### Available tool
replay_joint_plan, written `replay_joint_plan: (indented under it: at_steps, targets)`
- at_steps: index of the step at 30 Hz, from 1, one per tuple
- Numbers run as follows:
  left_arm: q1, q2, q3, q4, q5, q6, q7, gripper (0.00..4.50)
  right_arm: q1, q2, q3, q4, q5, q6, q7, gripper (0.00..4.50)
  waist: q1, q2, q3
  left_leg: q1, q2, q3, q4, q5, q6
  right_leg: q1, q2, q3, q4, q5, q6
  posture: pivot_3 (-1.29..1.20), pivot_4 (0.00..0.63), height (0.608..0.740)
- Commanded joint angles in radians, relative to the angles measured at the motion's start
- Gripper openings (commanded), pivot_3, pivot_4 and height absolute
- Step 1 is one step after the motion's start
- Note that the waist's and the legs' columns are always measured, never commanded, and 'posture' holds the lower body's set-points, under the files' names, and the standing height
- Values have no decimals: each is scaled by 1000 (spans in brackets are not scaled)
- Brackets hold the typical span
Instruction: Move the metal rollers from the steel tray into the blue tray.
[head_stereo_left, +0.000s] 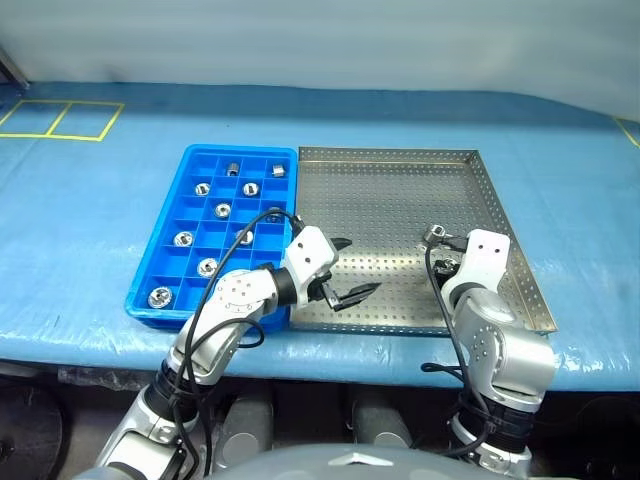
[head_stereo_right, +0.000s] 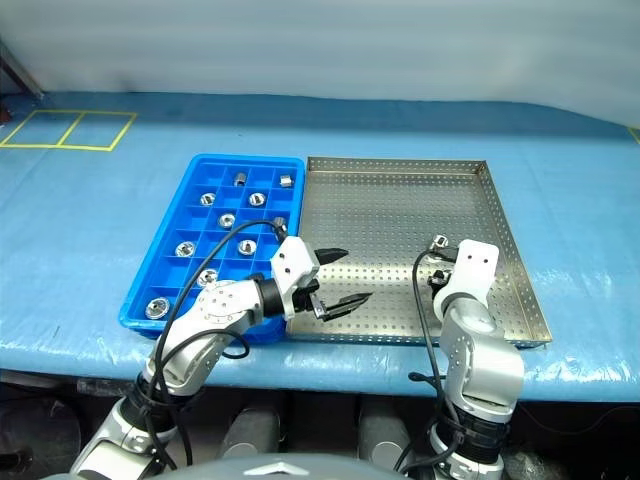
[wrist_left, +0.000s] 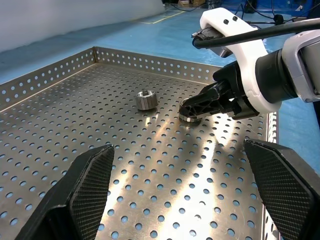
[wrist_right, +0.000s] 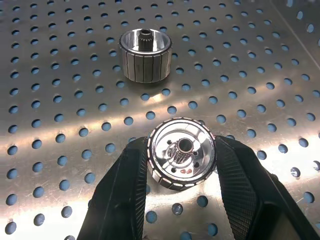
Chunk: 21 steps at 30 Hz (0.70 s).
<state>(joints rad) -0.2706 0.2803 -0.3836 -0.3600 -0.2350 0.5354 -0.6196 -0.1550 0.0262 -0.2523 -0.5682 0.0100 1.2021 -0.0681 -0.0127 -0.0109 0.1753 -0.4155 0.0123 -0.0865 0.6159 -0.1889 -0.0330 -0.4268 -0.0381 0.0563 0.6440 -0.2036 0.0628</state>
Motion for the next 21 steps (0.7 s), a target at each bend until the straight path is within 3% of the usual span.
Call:
replay_joint_plan:
  at_steps: [1, 9, 21]
  targets:
    - [12, 14, 31, -63, -3, 14, 18, 4500, -29, -41, 88, -51, 47, -65, 79, 1689, 0, 0, 0, 0, 0, 0, 0, 0, 0, 0, 0, 0, 0, 0, 0, 141, 150, 740]
    - [105, 74, 128, -220, -13, 80, 92, 4500, -109, -200, 302, -50, 253, -136, 417, 1689, 6, 0, 0, 0, 1, -1, 0, 0, 0, 1, 1, -1, 0, 0, 0, 238, 150, 740]
    - [322, 147, 346, -488, -11, 222, 251, 4500, -260, -219, 438, 153, 270, -271, 492, 1689, 78, -1, 1, 0, 1, -2, -2, 0, 0, 0, 1, -1, 0, 0, -1, 413, 150, 740]
